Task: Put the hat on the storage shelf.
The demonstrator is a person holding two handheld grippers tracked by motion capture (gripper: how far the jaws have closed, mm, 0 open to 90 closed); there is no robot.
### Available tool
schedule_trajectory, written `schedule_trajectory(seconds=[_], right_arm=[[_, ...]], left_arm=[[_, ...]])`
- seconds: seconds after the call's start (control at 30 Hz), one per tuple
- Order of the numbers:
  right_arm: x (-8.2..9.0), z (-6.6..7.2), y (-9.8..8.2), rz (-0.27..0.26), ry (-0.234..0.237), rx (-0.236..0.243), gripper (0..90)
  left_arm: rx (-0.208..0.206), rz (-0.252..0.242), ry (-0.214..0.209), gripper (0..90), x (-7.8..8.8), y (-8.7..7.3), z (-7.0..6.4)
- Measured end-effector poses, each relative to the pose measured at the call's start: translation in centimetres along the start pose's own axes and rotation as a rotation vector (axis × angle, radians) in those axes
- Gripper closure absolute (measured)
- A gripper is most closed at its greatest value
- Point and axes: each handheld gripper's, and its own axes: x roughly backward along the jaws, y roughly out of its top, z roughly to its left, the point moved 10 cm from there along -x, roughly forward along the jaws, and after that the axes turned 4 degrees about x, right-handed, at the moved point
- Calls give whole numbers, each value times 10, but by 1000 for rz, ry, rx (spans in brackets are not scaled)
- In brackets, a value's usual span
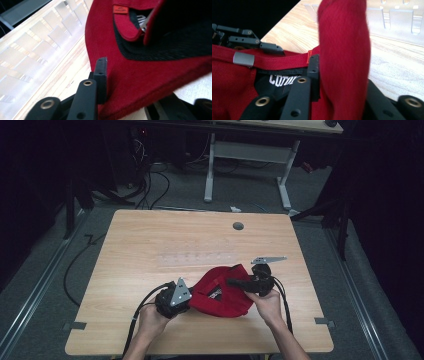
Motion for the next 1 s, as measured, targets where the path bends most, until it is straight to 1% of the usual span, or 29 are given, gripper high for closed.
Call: schedule_trajectory(seconds=[0.07, 0.1, 0.13, 0.17, 0.2, 0.23, 0.27, 0.3, 0.33, 0.37, 0.4, 0.43, 0.47, 0.5, 0.53, 0.57, 0.63, 0.67, 0.7, 0.73, 0.77, 0.8, 0.83, 0.87, 0.9, 0.93, 1.0], right_arm=[[-1, -2, 1, -11, -3, -4, 704], [-1, -3, 2, -16, -2, -10, 692], [-1, -4, 3, -22, -1, -15, 680], [0, -5, 4, -29, -7, -17, 656], [0, -5, 4, -29, -7, -17, 656], [0, -6, 5, -40, -10, -20, 628], [3, -9, 8, -68, -2, -43, 603], [3, -9, 8, -68, -2, -43, 603], [7, -13, 12, -98, -12, -66, 564], [10, -14, 14, -115, -17, -68, 547], [14, -16, 16, -134, -25, -76, 533], [18, -19, 18, -156, -35, -78, 518], [18, -19, 18, -156, -35, -78, 518], [23, -21, 20, -177, -42, -85, 508], [32, -25, 23, -210, -57, -97, 487], [35, -27, 24, -221, -64, -99, 474], [38, -29, 24, -228, -71, -103, 470], [40, -31, 24, -231, -83, -96, 458], [40, -31, 24, -231, -83, -96, 458], [41, -31, 23, -233, -91, -85, 442], [41, -32, 22, -234, -94, -81, 436], [41, -32, 22, -234, -94, -81, 436], [42, -33, 22, -245, -92, -85, 428], [42, -33, 22, -245, -92, -85, 428], [45, -35, 23, -277, -91, -94, 421], [47, -37, 23, -287, -105, -99, 416], [52, -42, 22, -299, -140, -95, 405]], left_arm=[[-33, 12, -2, 756, 1, -2, -2], [-33, 12, -2, 770, 1, -2, -2], [-58, 23, -3, 779, 1, -4, -4], [-72, 30, 1, 788, 1, -5, -4], [-72, 30, 1, 796, 1, -5, -4], [-81, 36, 6, 796, 1, -7, -4], [-84, 41, 8, 808, 2, -8, -4], [-84, 41, 8, 813, 2, -8, -4], [-97, 48, 6, 818, 3, -9, -5], [-106, 51, 12, 825, 4, -9, -6], [-106, 51, 12, 832, 4, -9, -6], [-115, 61, 12, 838, 5, -11, -6], [-115, 61, 12, 852, 5, -11, -6], [-110, 61, 16, 852, 6, -11, -5], [-94, 55, 31, 856, 8, -8, 0], [-93, 50, 34, 856, 9, -7, 2], [-93, 51, 35, 856, 9, -7, 3], [-92, 51, 36, 856, 10, -7, 3], [-96, 51, 37, 856, 10, -7, 3], [-97, 51, 38, 856, 11, -7, 4], [-92, 47, 42, 856, 11, -7, 6], [-92, 47, 42, 855, 11, -7, 6], [-87, 48, 57, 856, 11, -8, 10], [-87, 48, 57, 855, 11, -8, 10], [-88, 50, 69, 855, 11, -9, 12], [-85, 34, 84, 855, 13, -7, 16], [-56, 8, 77, 855, 14, -1, 18]])
